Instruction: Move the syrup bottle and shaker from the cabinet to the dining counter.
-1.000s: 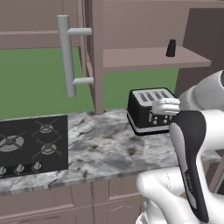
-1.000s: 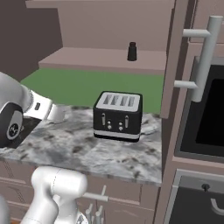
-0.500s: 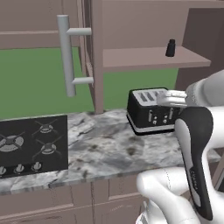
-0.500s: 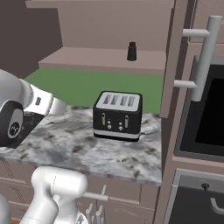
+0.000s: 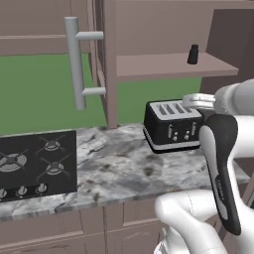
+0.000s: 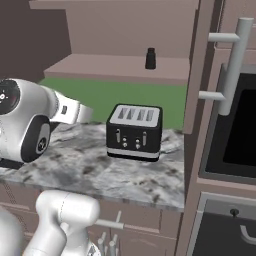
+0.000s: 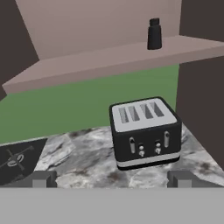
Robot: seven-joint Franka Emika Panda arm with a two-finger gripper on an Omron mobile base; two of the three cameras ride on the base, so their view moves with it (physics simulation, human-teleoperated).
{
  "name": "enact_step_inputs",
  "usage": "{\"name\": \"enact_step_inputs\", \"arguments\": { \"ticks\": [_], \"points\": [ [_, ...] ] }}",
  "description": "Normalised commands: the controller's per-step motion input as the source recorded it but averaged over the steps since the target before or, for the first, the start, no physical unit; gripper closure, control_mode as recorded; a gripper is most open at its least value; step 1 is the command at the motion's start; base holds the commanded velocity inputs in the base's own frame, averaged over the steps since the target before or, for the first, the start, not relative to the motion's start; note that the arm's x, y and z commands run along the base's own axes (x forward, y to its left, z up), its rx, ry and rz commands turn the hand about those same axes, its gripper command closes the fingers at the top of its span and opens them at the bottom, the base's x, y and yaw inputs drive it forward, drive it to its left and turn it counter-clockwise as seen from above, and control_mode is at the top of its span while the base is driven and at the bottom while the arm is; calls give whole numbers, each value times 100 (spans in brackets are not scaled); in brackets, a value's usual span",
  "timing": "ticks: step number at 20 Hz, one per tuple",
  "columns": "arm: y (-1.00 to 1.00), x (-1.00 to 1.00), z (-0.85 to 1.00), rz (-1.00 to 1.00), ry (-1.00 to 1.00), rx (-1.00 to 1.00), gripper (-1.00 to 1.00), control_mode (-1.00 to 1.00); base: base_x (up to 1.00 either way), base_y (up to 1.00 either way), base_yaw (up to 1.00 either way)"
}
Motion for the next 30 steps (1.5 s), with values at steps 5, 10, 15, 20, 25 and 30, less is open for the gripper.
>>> {"name": "enact_step_inputs", "arguments": {
  "ticks": [5, 10, 15, 20, 25, 30],
  "points": [
    [-11, 32, 17, 0, -5, -4, -100, -100, 0, 0, 0],
    [-20, 32, 16, -2, -3, -9, -100, -100, 0, 0, 0],
    [-21, 28, 7, -6, -3, -14, -100, -100, 0, 0, 0],
    [-18, 26, 1, -5, -9, -14, -100, -100, 0, 0, 0],
    [-6, 22, 12, -2, -7, -7, -100, -100, 0, 0, 0],
    [0, 22, 54, 0, 0, 5, -100, -100, 0, 0, 0]
  ]
}}
